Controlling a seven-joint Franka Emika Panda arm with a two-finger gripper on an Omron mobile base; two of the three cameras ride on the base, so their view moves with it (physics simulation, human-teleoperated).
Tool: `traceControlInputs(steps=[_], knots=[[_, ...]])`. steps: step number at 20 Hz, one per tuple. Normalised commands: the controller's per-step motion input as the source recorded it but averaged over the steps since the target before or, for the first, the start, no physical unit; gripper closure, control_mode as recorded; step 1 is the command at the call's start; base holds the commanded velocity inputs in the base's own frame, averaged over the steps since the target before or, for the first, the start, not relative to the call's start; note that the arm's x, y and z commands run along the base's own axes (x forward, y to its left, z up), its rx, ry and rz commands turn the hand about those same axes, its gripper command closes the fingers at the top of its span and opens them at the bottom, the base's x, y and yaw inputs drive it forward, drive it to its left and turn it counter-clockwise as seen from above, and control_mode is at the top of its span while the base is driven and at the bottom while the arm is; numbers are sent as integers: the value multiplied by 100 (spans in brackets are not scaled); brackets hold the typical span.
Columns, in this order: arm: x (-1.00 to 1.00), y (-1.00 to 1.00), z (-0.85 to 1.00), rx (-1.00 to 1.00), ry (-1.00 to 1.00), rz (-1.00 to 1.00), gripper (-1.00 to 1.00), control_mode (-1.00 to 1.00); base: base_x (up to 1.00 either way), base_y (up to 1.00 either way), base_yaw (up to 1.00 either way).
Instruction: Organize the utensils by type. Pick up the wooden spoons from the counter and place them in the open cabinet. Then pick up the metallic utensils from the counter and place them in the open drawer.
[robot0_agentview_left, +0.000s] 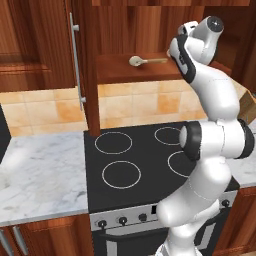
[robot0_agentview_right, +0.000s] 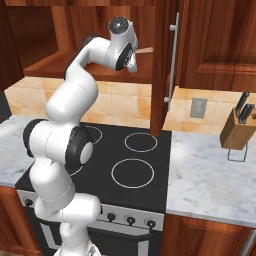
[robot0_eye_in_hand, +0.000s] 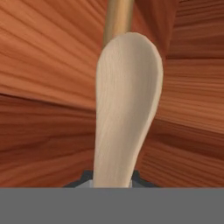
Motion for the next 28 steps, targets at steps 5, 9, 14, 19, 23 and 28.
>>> traceControlInputs(steps=[5, 9, 14, 19, 23, 28], knots=[[0, 0, -29, 0, 0, 4, -100, -100, 0, 0, 0], [1, 0, -29, 0, 0, 4, -100, -100, 0, 0, 0], [0, -5, -25, 0, 0, 5, -100, -100, 0, 0, 0], [-9, -5, -34, 0, 0, 3, -100, -100, 0, 0, 0], [-17, -4, -41, 0, 0, 2, -100, -100, 0, 0, 0], [-39, -11, -42, 0, 0, 4, -100, -100, 0, 0, 0]])
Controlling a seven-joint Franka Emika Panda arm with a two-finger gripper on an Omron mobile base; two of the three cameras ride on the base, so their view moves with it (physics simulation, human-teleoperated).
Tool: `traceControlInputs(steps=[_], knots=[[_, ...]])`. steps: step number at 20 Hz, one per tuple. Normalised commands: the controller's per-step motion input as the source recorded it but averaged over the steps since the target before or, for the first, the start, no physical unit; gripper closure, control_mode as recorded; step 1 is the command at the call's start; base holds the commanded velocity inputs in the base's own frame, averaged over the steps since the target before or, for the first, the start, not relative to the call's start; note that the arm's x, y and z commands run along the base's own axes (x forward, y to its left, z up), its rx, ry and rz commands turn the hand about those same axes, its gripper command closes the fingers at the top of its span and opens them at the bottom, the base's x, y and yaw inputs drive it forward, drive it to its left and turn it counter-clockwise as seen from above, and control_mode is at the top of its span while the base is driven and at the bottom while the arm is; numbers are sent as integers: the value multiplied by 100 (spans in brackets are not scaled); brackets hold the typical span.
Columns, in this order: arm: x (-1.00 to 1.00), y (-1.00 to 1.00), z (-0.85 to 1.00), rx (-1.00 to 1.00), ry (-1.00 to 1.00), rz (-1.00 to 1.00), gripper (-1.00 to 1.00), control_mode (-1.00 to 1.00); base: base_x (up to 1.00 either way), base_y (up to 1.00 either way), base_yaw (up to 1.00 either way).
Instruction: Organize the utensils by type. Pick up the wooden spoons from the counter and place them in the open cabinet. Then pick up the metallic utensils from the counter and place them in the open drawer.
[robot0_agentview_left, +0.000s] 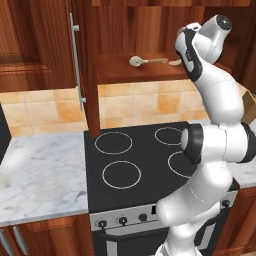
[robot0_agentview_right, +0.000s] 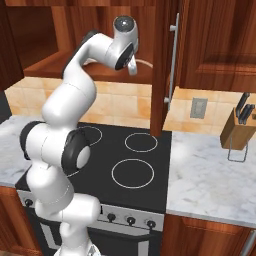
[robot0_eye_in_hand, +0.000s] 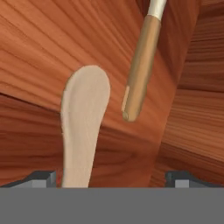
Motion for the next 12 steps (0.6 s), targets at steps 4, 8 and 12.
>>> traceControlInputs(steps=[4, 8, 12], knots=[[-48, -10, -48, 0, 0, 4, -100, -100, 0, 0, 0], [-16, -14, -25, 0, 0, 3, -100, -100, 0, 0, 0], [0, -11, -11, 0, 0, 3, -100, -100, 0, 0, 0]])
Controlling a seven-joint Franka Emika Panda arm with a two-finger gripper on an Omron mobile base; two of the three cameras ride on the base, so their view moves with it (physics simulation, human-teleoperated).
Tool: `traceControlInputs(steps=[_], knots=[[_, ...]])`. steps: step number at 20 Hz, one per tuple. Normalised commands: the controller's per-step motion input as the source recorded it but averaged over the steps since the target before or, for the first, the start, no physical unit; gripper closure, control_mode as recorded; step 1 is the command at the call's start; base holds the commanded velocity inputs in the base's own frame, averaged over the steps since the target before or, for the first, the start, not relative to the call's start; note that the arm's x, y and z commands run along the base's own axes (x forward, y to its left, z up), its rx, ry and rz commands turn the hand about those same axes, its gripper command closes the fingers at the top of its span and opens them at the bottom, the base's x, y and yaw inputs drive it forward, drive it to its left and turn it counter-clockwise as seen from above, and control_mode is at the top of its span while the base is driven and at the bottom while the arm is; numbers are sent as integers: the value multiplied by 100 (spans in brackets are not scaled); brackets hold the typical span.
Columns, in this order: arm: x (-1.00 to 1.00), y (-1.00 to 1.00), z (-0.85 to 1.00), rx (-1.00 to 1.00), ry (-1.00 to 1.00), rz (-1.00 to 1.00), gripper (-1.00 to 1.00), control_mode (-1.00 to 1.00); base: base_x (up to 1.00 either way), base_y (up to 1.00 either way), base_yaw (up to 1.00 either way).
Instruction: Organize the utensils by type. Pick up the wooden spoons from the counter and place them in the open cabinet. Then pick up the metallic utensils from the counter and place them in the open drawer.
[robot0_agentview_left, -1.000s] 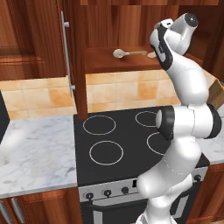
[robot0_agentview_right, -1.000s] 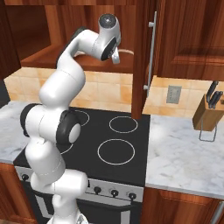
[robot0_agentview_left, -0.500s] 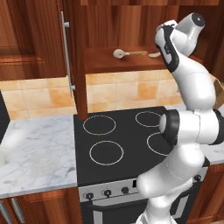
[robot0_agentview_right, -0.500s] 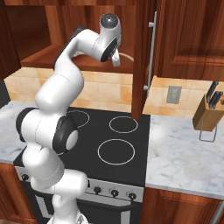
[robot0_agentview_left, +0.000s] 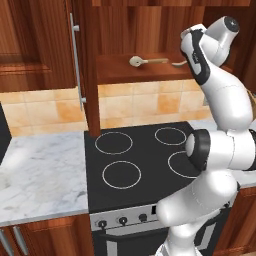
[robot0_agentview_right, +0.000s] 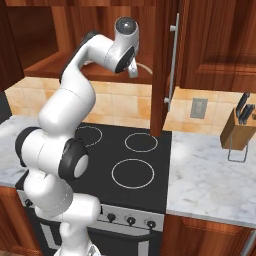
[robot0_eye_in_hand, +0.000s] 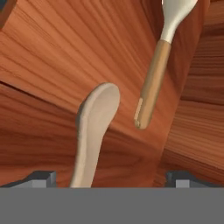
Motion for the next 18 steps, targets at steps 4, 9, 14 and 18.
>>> traceControlInputs(steps=[4, 9, 14, 18], knots=[[2, -10, -12, 0, 0, 3, -100, -100, 0, 0, 0], [21, -15, -6, 0, 0, 6, -100, -100, 0, 0, 0], [31, -18, 0, 0, 0, 14, -100, -100, 0, 0, 0], [21, -13, 0, 0, -1, 15, -100, -100, 0, 0, 0]])
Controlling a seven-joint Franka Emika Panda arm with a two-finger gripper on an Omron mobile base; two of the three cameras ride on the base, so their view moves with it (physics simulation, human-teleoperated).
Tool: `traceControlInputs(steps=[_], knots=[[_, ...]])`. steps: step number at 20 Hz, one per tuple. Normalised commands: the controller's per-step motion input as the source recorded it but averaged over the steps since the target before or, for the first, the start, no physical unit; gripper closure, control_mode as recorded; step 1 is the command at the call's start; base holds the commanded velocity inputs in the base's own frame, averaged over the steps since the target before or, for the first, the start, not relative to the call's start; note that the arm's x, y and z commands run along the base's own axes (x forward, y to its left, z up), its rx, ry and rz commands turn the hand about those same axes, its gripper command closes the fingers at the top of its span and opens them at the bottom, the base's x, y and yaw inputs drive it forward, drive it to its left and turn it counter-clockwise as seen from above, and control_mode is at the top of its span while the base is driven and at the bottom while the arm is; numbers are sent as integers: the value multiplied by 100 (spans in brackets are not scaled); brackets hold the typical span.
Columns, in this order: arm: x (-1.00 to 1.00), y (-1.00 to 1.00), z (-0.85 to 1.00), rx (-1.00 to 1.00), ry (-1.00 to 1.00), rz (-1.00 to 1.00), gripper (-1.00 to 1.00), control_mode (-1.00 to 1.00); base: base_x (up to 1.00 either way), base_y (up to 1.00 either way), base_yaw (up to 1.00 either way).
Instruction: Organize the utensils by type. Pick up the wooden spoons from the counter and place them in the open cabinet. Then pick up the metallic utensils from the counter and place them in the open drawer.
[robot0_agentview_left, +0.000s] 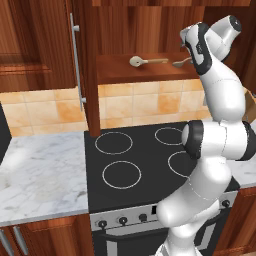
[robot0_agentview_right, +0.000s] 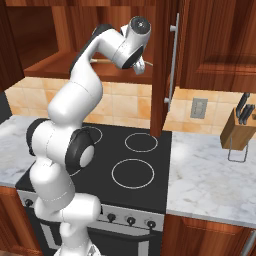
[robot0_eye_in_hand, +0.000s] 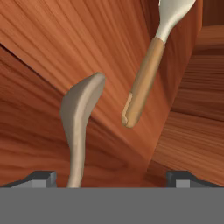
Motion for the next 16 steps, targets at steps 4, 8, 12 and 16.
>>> traceControlInputs(steps=[4, 8, 12, 16], knots=[[11, -8, -1, 0, -1, 15, -100, -100, 0, 0, 0], [-4, -1, -10, -3, -3, 15, -100, -100, 0, 0, 0], [-38, 10, -19, -11, -8, 12, -100, -100, 0, 0, 0], [-39, 21, -18, -15, -10, 2, -100, -100, 0, 0, 0]])
